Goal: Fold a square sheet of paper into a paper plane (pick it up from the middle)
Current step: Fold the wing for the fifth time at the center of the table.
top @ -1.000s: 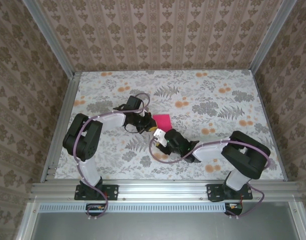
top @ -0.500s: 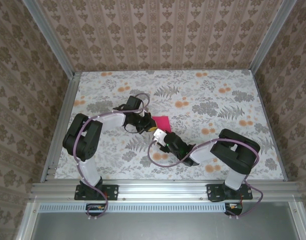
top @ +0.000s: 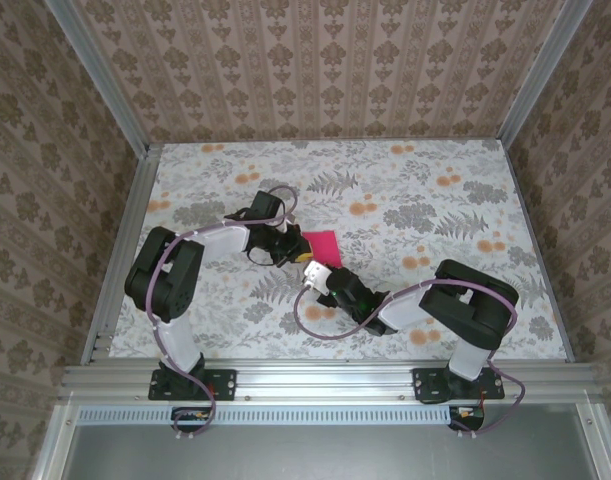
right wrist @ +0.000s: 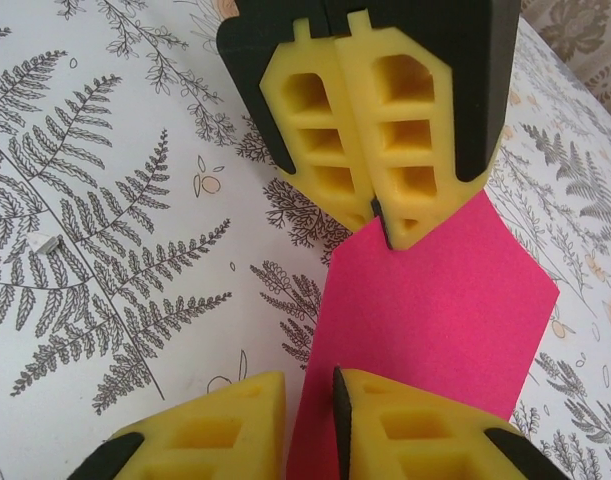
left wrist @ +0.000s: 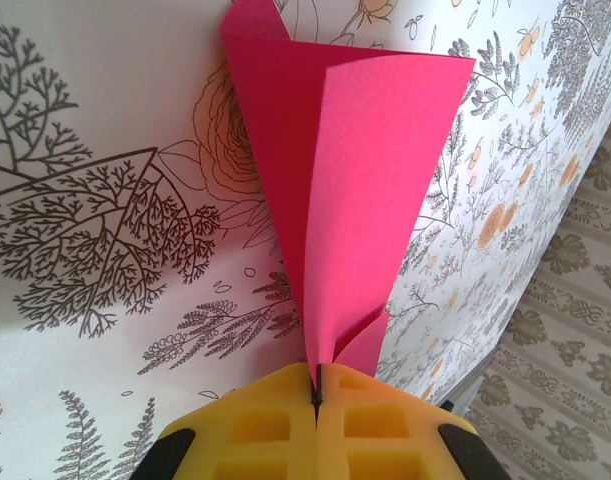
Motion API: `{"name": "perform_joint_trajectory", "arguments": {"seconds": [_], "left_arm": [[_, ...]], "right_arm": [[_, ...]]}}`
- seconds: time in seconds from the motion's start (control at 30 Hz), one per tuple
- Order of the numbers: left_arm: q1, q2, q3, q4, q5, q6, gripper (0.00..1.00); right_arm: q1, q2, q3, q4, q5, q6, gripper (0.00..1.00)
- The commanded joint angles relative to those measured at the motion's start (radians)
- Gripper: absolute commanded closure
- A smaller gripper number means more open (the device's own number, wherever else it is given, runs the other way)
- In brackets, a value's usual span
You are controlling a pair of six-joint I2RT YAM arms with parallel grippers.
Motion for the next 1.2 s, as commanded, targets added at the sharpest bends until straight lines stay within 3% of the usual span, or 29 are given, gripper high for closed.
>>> {"name": "perform_joint_trajectory", "arguments": {"seconds": [0.0,0.1,0.37,0.9,1.17], "left_arm": [[0.005,-0.033,0.003,-0.021,0.000,-0.009,1.00],[0.006,-0.038,0.000,-0.023,0.005,-0.008,1.00],[0.008,-0.044,-0.005,-0.026,0.012,-0.011,1.00],[0.037,-0.060,-0.025,-0.032,-0.003,-0.010,1.00],[0.044,-0.064,-0.038,-0.022,-0.003,-0.017,1.00]], "right_arm": [[0.004,0.025,0.007,0.039,0.021,0.008,0.84],[0.003,0.031,0.010,0.045,0.027,0.016,0.84],[0.003,0.066,0.033,0.053,0.042,-0.003,0.74],[0.002,-0.017,-0.015,0.083,0.025,0.041,0.91],[-0.013,-0.093,-0.055,0.070,-0.077,0.114,0.90]]}}
